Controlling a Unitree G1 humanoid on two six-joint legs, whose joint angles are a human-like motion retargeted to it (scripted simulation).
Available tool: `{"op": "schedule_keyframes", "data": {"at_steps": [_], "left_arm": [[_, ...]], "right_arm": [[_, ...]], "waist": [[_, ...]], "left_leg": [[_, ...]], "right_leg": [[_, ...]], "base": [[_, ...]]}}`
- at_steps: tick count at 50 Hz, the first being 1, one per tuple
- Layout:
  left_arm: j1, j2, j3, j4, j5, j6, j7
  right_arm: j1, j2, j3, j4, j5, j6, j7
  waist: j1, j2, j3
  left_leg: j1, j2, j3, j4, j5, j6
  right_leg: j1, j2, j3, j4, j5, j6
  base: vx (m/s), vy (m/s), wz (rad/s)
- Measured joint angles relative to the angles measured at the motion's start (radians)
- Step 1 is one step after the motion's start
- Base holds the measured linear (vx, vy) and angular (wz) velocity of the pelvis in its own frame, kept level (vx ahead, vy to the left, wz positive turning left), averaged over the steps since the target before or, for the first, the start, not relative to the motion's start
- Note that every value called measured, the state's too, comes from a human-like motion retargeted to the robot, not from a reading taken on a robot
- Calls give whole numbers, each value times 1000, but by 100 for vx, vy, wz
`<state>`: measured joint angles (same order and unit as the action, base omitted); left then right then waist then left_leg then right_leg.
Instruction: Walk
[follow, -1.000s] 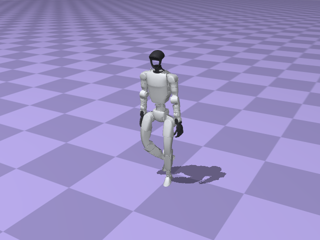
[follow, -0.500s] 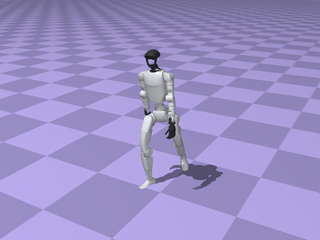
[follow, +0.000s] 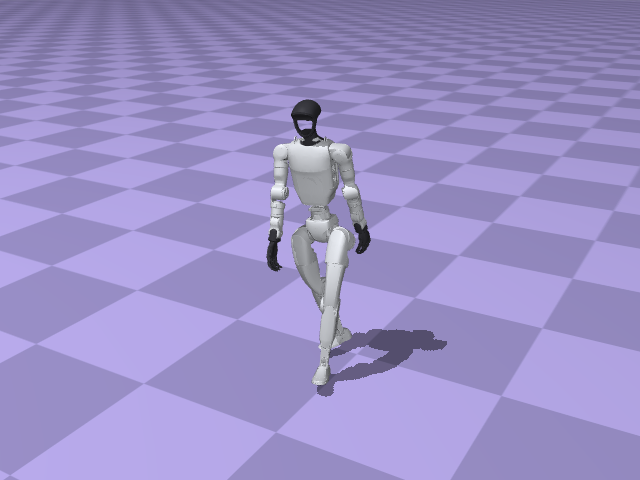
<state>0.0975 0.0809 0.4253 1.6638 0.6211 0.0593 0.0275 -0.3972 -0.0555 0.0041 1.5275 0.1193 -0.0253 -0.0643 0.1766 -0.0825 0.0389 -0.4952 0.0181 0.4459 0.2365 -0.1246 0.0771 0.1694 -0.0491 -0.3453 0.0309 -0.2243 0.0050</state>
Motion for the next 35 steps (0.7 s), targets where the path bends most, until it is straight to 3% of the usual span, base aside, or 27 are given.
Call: {"op": "schedule_keyframes", "data": {"at_steps": [5,9,13,16,20,26,30,35], "left_arm": [[-18,14,-14,10,28,8,-19],[-52,29,-28,-7,11,13,-9],[-105,42,-89,-44,-22,-5,-4],[-179,51,-105,-70,-43,-6,-7],[-306,60,-123,-93,-86,-7,-12],[-462,61,-127,-147,-174,-32,-63],[-540,63,-131,-184,-226,-49,-86],[-582,61,-157,-233,-247,-77,-93]], "right_arm": [[42,-6,24,3,-29,29,33],[138,-13,36,1,-74,35,24],[242,-36,25,11,-83,45,34],[300,-55,16,17,-86,51,35],[377,-67,-40,15,-92,55,61],[494,-58,-141,10,-24,52,136],[548,-66,-167,15,-1,76,172],[584,-84,-184,21,-74,105,175]], "waist": [[35,-1,-27],[27,5,-52],[-10,83,-58],[-44,132,-45],[-92,118,-46],[-178,74,-70],[-222,70,-73],[-255,78,-96]], "left_leg": [[36,25,24,74,80,2],[82,13,-62,104,50,19],[209,63,-69,62,-9,41],[289,85,-102,42,-52,36],[378,31,-79,-46,-68,50],[495,-73,-113,-140,-100,41],[596,-91,-144,-172,-139,23],[678,-76,-206,-165,-197,-5]], "right_leg": [[62,0,10,40,68,90],[70,-35,-15,163,310,155],[13,-33,-88,452,555,127],[-96,-73,-144,699,483,83],[-334,-122,-118,837,329,100],[-558,-148,-94,488,201,31],[-629,-108,-12,190,140,-42],[-688,-107,28,149,165,-84]], "base": [[88,15,-32],[81,17,-28],[79,18,6],[70,15,-14],[50,6,22],[57,-2,54],[73,-8,51],[80,-18,46]]}}
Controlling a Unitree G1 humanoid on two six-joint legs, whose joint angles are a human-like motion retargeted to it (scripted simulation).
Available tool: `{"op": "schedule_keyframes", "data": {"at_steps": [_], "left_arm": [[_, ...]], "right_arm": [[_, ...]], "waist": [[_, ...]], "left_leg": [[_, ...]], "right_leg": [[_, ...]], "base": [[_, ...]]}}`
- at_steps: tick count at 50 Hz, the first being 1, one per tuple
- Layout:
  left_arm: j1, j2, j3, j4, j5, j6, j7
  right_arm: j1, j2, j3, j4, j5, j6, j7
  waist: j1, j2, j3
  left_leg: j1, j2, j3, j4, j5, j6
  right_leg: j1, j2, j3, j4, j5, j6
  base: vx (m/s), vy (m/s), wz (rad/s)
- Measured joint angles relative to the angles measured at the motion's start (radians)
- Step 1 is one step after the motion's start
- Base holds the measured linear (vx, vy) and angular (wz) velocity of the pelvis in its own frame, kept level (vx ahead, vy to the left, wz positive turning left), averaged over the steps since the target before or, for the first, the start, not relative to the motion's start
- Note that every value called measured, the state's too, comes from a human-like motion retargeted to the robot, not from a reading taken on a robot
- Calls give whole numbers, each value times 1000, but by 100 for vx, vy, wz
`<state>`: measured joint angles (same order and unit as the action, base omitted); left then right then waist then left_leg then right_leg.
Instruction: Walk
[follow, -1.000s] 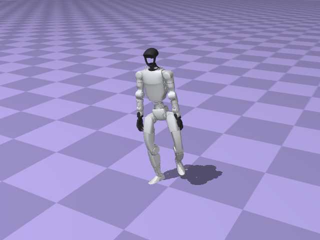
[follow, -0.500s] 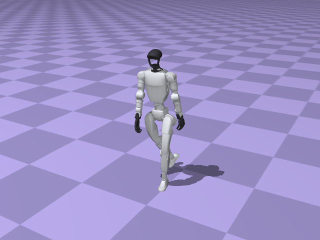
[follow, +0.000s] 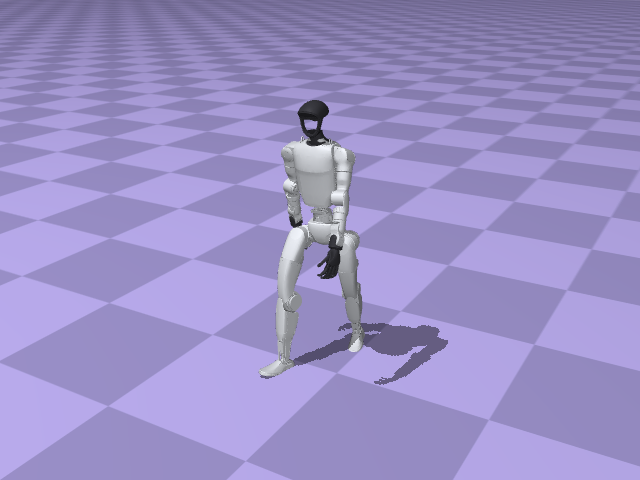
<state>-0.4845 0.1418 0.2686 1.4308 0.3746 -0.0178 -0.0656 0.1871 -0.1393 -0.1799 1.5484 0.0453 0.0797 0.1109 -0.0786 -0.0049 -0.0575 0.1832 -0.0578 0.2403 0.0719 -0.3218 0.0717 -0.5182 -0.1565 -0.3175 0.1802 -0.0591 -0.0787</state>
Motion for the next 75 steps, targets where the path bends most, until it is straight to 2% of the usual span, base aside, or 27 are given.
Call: {"op": "schedule_keyframes", "data": {"at_steps": [3,5,7,10,13,15,17,20,27,32,37,40,42,44,45,47,48,50,53,57,62,65,67,70,72,75], "left_arm": [[21,-8,0,-25,8,-12,-14],[58,-5,11,-28,27,-14,-24],[106,-21,13,-17,57,-17,-10],[187,-31,5,23,98,-24,15],[255,-27,6,70,147,-11,62],[298,-25,29,97,196,-9,96],[348,-23,56,127,232,-4,121],[440,-17,79,172,253,21,129],[613,-27,147,250,291,85,127],[688,-45,175,269,277,115,114],[685,-43,177,263,272,124,88],[662,-37,169,249,258,117,71],[633,-31,162,245,234,124,68],[589,-25,152,240,204,133,76],[564,-25,146,235,187,136,84],[506,-26,122,216,149,125,94],[473,-24,107,205,130,116,93],[407,-18,81,178,104,101,80],[304,3,57,137,97,91,58],[183,16,39,79,100,64,45],[77,41,15,28,60,35,18],[37,49,7,6,63,25,4],[28,49,-1,-3,67,20,-3],[35,35,-4,-19,77,11,3],[60,29,-2,-18,86,1,0],[121,30,8,0,114,5,-12]], "right_arm": [[-3,-9,-2,22,-20,0,-2],[-15,-11,8,49,-14,6,2],[-28,-1,6,67,3,12,3],[-52,10,57,81,60,-16,-9],[-114,28,90,75,53,-32,-48],[-181,47,100,71,40,-46,-89],[-246,64,124,58,52,-61,-115],[-328,85,165,28,78,-84,-123],[-508,116,176,-73,77,-106,-177],[-575,139,175,-114,86,-142,-200],[-589,142,192,-111,88,-138,-193],[-554,139,223,-91,87,-126,-176],[-509,138,241,-67,75,-110,-161],[-456,133,242,-42,49,-99,-152],[-428,129,238,-30,36,-96,-151],[-372,118,229,-16,24,-93,-152],[-348,110,229,-13,25,-92,-150],[-299,93,233,-8,26,-91,-141],[-232,70,217,-10,3,-81,-112],[-147,54,165,-14,5,-68,-99],[-66,26,136,-10,16,-43,-61],[-32,17,121,-13,-5,-32,-42],[-14,13,111,-16,-14,-28,-36],[-8,13,88,-23,-25,-17,-25],[-11,13,86,-26,-23,-17,-23],[-25,18,97,-21,-8,-23,-27]], "waist": [[-31,-8,-15],[-55,-32,-34],[-45,-54,-44],[-6,-123,-32],[27,-202,-11],[43,-217,13],[60,-202,32],[80,-177,36],[177,-100,69],[218,-92,73],[220,-89,58],[240,-100,53],[248,-103,42],[237,-83,31],[230,-67,28],[215,-24,39],[207,-4,48],[195,27,61],[147,26,68],[82,4,59],[1,-27,52],[-28,-20,44],[-40,-12,32],[-43,-12,14],[-69,-8,1],[-108,-7,-14]], "left_leg": [[51,-1,-6,12,-7,-15],[74,-18,-5,41,41,-10],[70,-18,23,126,149,0],[56,-30,138,318,330,35],[-3,5,267,526,299,49],[-84,56,302,647,269,31],[-190,95,297,725,243,20],[-318,122,320,695,213,13],[-545,91,262,337,189,-13],[-646,62,198,166,185,17],[-669,72,206,245,253,27],[-658,85,191,303,280,17],[-621,94,206,320,235,31],[-554,101,203,289,196,37],[-515,105,200,264,181,38],[-443,123,163,226,160,17],[-410,138,154,212,148,7],[-345,156,171,180,128,1],[-271,124,185,110,120,5],[-202,73,187,38,115,-7],[-104,15,165,-13,80,-28],[-49,24,159,-29,57,-50],[-17,37,157,-32,41,-71],[23,34,148,-26,21,-91],[47,41,140,-13,28,-117],[85,58,120,20,107,-177]], "right_leg": [[24,-73,-154,103,58,6],[-8,-85,-35,205,48,36],[27,-108,-21,235,11,74],[138,-152,-28,192,-21,109],[220,-198,-21,163,-57,120],[278,-190,-43,132,-76,105],[336,-138,-52,80,-76,90],[411,-77,-90,7,-76,84],[545,94,-55,-103,-114,38],[631,121,-35,-140,-146,66],[689,124,-50,-117,-169,128],[717,92,-36,-63,-117,196],[722,66,-17,3,-14,240],[716,60,-29,100,137,250],[705,64,-24,162,219,247],[658,69,-43,344,307,235],[629,59,-72,443,305,213],[556,17,-116,606,237,169],[398,-18,-114,717,159,170],[214,-5,-91,595,89,161],[84,11,-50,208,26,91],[25,37,-26,20,-15,23],[2,44,-47,-48,-19,18],[-27,37,-46,-2,-6,-19],[-24,20,-66,58,43,-30],[-14,15,-30,133,121,-7]], "base": [[71,-17,49],[101,-34,39],[87,-26,9],[76,-24,-30],[52,-22,-11],[60,-25,-4],[50,-19,-14],[49,-15,-22],[47,-7,-49],[56,4,-49],[67,10,-18],[84,20,-65],[65,15,-61],[68,16,-17],[80,22,4],[80,23,2],[77,22,-14],[69,20,-28],[50,11,15],[60,7,56],[61,1,58],[67,-4,46],[84,-10,39],[78,-11,24],[74,-11,49],[86,-20,53]]}}
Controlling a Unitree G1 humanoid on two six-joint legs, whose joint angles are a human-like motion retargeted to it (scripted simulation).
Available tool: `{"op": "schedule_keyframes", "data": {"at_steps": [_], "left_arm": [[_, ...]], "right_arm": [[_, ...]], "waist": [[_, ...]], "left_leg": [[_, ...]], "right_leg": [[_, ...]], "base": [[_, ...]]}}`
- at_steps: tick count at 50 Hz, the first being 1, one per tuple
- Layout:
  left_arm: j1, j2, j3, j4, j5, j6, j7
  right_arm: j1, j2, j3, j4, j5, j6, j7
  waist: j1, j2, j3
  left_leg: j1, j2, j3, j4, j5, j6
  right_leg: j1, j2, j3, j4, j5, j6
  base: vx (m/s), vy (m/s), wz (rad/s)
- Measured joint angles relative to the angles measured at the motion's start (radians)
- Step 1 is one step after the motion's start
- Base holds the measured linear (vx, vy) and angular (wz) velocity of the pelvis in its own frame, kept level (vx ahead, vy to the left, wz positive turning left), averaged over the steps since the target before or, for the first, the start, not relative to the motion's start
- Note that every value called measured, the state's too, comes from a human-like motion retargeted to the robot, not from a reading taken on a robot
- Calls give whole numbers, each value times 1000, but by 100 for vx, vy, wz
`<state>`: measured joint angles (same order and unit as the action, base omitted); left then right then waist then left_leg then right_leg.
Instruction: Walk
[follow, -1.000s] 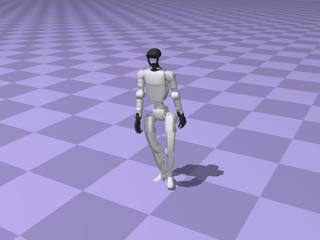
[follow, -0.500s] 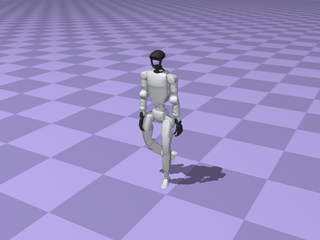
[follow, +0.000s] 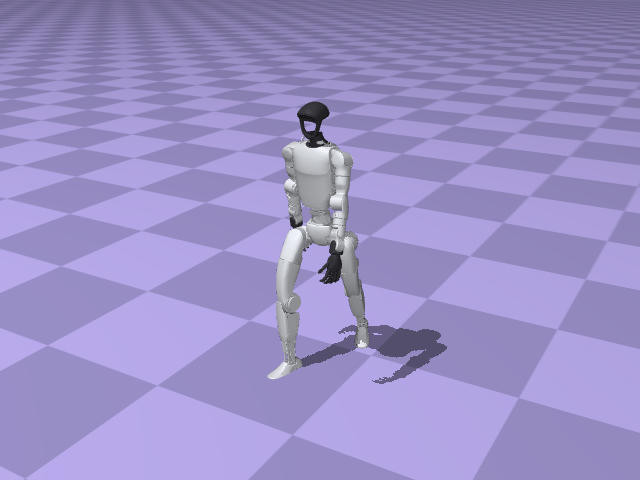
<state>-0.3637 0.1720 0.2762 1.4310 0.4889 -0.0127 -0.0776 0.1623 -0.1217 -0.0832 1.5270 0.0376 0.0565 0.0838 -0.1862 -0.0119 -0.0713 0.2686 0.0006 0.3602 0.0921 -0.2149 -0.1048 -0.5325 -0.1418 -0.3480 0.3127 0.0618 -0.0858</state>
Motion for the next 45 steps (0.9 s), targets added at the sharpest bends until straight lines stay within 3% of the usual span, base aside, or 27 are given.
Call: {"op": "schedule_keyframes", "data": {"at_steps": [2,4,8,12,15,22,27,31,34,37,40,42,45], "left_arm": [[55,-17,11,14,29,13,14],[124,-30,28,33,49,18,27],[252,-48,70,81,78,26,55],[353,-60,119,127,90,43,84],[428,-57,133,170,84,52,94],[565,-59,173,253,115,101,132],[600,-61,195,269,111,118,114],[588,-55,208,262,129,128,97],[569,-49,204,256,128,131,88],[524,-42,206,245,123,138,88],[468,-35,144,230,85,128,109],[413,-33,103,211,62,117,109],[316,-28,83,165,49,109,94]], "right_arm": [[-18,11,-2,6,10,-2,-7],[-37,22,14,11,24,-16,-25],[-102,50,61,19,47,-49,-60],[-213,79,112,20,62,-60,-85],[-301,102,153,24,81,-65,-103],[-431,131,183,-40,88,-77,-139],[-504,141,175,-53,103,-86,-160],[-522,129,192,-37,85,-85,-163],[-490,119,195,-13,57,-82,-171],[-427,121,181,12,42,-77,-136],[-314,107,150,6,46,-78,-100],[-240,85,147,-25,39,-85,-95],[-161,43,150,-58,-9,-86,-77]], "waist": [[-2,1,-8],[5,-21,-21],[61,-130,1],[102,-203,53],[113,-182,60],[233,-103,62],[306,-97,64],[334,-89,44],[342,-65,20],[323,-49,2],[320,-6,-16],[314,37,-11],[288,76,16]], "left_leg": [[13,29,13,46,113,-47],[24,43,79,116,262,-52],[2,38,224,412,471,47],[-136,134,330,709,333,180],[-301,177,325,710,261,144],[-617,96,183,304,139,141],[-731,51,61,121,93,157],[-757,72,37,184,95,170],[-723,110,111,239,169,169],[-702,124,47,303,146,169],[-611,132,5,290,75,197],[-538,165,18,262,48,210],[-444,165,-7,217,16,211]], "right_leg": [[11,10,53,42,-8,-9],[64,14,79,35,-58,-24],[217,-58,88,-3,-137,-19],[348,-89,112,-45,-193,-2],[422,-39,80,-105,-211,-4],[565,113,116,-218,-236,3],[669,123,141,-252,-269,35],[735,119,155,-257,-264,79],[790,125,150,-238,-189,126],[810,108,117,-156,-10,163],[798,87,13,12,227,147],[754,60,-63,189,324,124],[615,33,-76,440,202,122]], "base": [[101,-24,32],[95,-23,-8],[83,-22,-42],[69,-15,-8],[54,-7,5],[65,-1,-54],[70,10,-63],[79,19,-42],[93,29,-29],[89,22,-10],[102,27,0],[83,23,-15],[58,13,-20]]}}
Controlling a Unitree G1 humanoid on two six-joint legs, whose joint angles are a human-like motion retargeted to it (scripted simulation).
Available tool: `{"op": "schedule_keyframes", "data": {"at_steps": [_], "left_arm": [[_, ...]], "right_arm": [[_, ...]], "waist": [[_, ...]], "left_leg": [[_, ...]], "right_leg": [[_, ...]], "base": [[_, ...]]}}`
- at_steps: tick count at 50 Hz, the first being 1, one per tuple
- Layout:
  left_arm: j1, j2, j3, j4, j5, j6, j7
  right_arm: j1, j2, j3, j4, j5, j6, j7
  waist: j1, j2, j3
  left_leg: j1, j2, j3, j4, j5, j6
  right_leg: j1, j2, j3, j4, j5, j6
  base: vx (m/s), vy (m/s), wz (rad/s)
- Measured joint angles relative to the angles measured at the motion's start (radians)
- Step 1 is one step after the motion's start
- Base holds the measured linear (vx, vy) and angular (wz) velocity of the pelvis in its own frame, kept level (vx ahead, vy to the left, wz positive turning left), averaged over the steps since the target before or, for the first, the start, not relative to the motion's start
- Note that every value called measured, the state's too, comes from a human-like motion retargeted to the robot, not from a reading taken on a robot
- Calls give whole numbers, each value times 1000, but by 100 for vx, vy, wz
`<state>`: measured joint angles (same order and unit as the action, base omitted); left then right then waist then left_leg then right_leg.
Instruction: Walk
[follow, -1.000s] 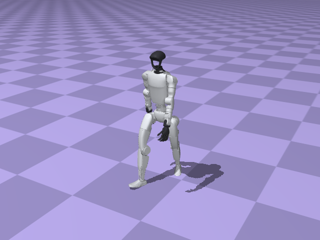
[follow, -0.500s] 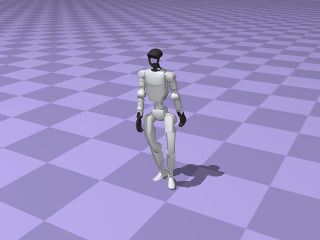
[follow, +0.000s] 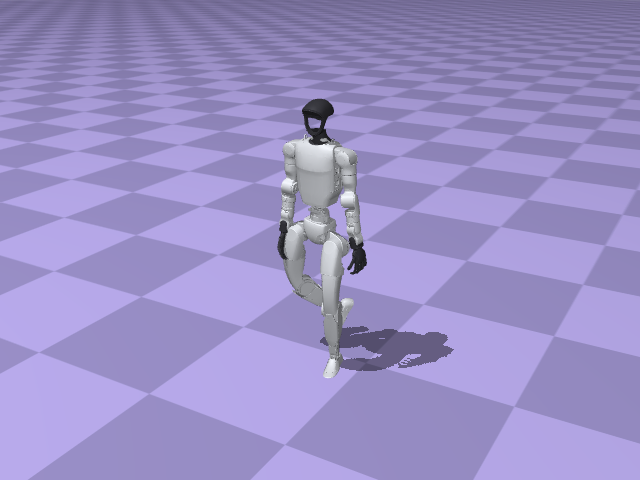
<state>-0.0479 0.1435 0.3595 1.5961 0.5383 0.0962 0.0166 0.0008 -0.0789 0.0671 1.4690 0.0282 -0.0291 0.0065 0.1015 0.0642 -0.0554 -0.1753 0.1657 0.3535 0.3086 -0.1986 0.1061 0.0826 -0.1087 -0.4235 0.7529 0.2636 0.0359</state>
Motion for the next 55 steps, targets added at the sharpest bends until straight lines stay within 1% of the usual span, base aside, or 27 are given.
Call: {"op": "schedule_keyframes", "data": {"at_steps": [2,5,8,10,13,15,18,20,22,23,25,27,28,30,31,32,33,34,35,38,40,42,45,47,51,55], "left_arm": [[-64,3,-15,-39,-18,-6,-5],[-141,0,-29,-111,-43,-41,-22],[-211,16,-53,-177,-71,-85,-60],[-255,32,-64,-215,-79,-98,-67],[-309,50,-83,-250,-75,-117,-61],[-333,54,-96,-266,-72,-121,-53],[-335,51,-105,-284,-71,-129,-51],[-322,41,-95,-284,-67,-132,-47],[-297,39,-76,-261,-52,-131,-52],[-279,40,-68,-243,-41,-128,-57],[-233,38,-51,-198,-2,-116,-63],[-178,23,-42,-150,45,-103,-57],[-149,14,-32,-125,66,-96,-47],[-89,-7,2,-78,92,-74,-13],[-63,-11,17,-58,97,-65,-3],[-37,-15,29,-39,102,-57,4],[-13,-17,40,-23,107,-52,5],[10,-18,49,-9,112,-46,6],[32,-19,57,2,117,-40,5],[91,-19,75,25,125,-31,5],[128,-20,78,34,123,-26,4],[161,-25,81,39,127,-19,5],[195,-33,84,53,136,-6,4],[203,-36,76,71,142,4,5],[191,-43,52,97,156,27,0],[159,-54,36,74,166,22,-39]], "right_arm": [[34,-23,-8,4,-27,15,16],[75,-50,-42,31,-35,18,35],[109,-72,-75,47,23,3,34],[131,-81,-94,53,63,5,46],[162,-88,-123,60,73,29,76],[184,-90,-131,60,62,40,90],[203,-87,-141,58,35,52,96],[201,-81,-147,56,22,56,96],[193,-74,-141,56,26,51,94],[191,-71,-134,58,32,47,94],[182,-61,-124,70,43,46,99],[170,-45,-134,86,47,53,96],[161,-39,-133,92,53,51,89],[138,-29,-110,99,74,31,72],[118,-25,-93,102,84,21,67],[97,-20,-78,104,92,14,61],[71,-13,-68,106,94,11,55],[44,-4,-59,107,94,7,46],[16,5,-51,108,94,4,37],[-67,28,-18,104,100,-8,12],[-121,37,4,96,102,-11,-2],[-170,44,13,82,90,-13,-21],[-239,52,25,65,72,-17,-44],[-273,58,31,55,72,-23,-52],[-333,61,19,43,79,-29,-56],[-385,72,3,55,85,-31,-58]], "waist": [[-36,-9,10],[-94,-31,15],[-148,-47,18],[-191,-65,26],[-237,-91,31],[-255,-93,27],[-262,-97,14],[-279,-95,5],[-308,-98,-10],[-326,-98,-17],[-333,-110,-34],[-313,-119,-47],[-298,-132,-51],[-269,-172,-46],[-261,-193,-37],[-250,-215,-28],[-233,-240,-18],[-218,-261,-6],[-203,-282,7],[-160,-288,35],[-130,-268,46],[-102,-235,53],[-64,-185,68],[-30,-166,77],[49,-156,85],[77,-158,93]], "left_leg": [[59,-30,21,-59,-1,4],[127,-90,24,-137,1,7],[179,-139,16,-181,-18,7],[217,-177,-12,-207,-32,6],[283,-210,-42,-235,-59,-10],[319,-204,-56,-245,-76,-28],[366,-197,-73,-253,-96,-59],[394,-188,-74,-253,-93,-81],[420,-179,-70,-244,-64,-110],[435,-173,-77,-232,-38,-124],[462,-168,-72,-202,43,-147],[477,-154,-35,-145,179,-153],[486,-150,16,-109,262,-142],[501,-144,132,-3,407,-100],[501,-137,185,63,447,-83],[497,-132,228,129,458,-72],[480,-131,249,196,409,-72],[461,-120,287,258,357,-45],[441,-105,333,317,304,-6],[314,-97,330,348,225,-26],[213,-95,320,310,183,-42],[114,-95,295,237,146,-51],[-3,-90,273,101,114,-63],[-74,-99,231,25,96,-67],[-200,-121,190,-91,96,-60],[-276,-134,124,-116,106,-56]], "right_leg": [[-122,-12,19,87,-86,39],[-293,-12,36,90,-180,29],[-412,-40,2,-71,-253,-15],[-478,-25,39,-229,-301,-38],[-551,-9,118,-468,-324,-51],[-593,-3,122,-570,-337,-58],[-637,-10,84,-588,-347,-80],[-649,-19,92,-531,-337,-93],[-650,-41,72,-458,-312,-109],[-640,-51,38,-442,-275,-117],[-629,-68,57,-384,-243,-117],[-593,-51,120,-360,-274,-124],[-559,-53,129,-366,-296,-123],[-471,-81,123,-394,-331,-119],[-428,-98,111,-407,-345,-120],[-388,-114,108,-419,-359,-119],[-354,-127,125,-430,-371,-114],[-319,-140,133,-442,-380,-110],[-285,-152,136,-456,-386,-106],[-190,-135,81,-519,-387,-96],[-141,-94,63,-566,-383,-92],[-89,-40,33,-618,-382,-90],[-12,40,23,-688,-386,-84],[35,70,23,-721,-395,-74],[89,85,58,-742,-423,-50],[134,83,71,-739,-440,-10]], "base": [[54,11,24],[53,10,47],[57,8,42],[54,2,68],[68,-5,78],[71,-12,60],[76,-18,36],[71,-17,47],[87,-25,55],[96,-30,56],[96,-29,38],[105,-27,15],[89,-19,-16],[87,-17,-36],[92,-21,-31],[79,-19,-29],[65,-14,-31],[61,-13,-27],[65,-13,-16],[65,-11,-7],[48,-6,-6],[50,-5,-12],[54,-1,-30],[61,4,-56],[60,6,-60],[60,10,-29]]}}
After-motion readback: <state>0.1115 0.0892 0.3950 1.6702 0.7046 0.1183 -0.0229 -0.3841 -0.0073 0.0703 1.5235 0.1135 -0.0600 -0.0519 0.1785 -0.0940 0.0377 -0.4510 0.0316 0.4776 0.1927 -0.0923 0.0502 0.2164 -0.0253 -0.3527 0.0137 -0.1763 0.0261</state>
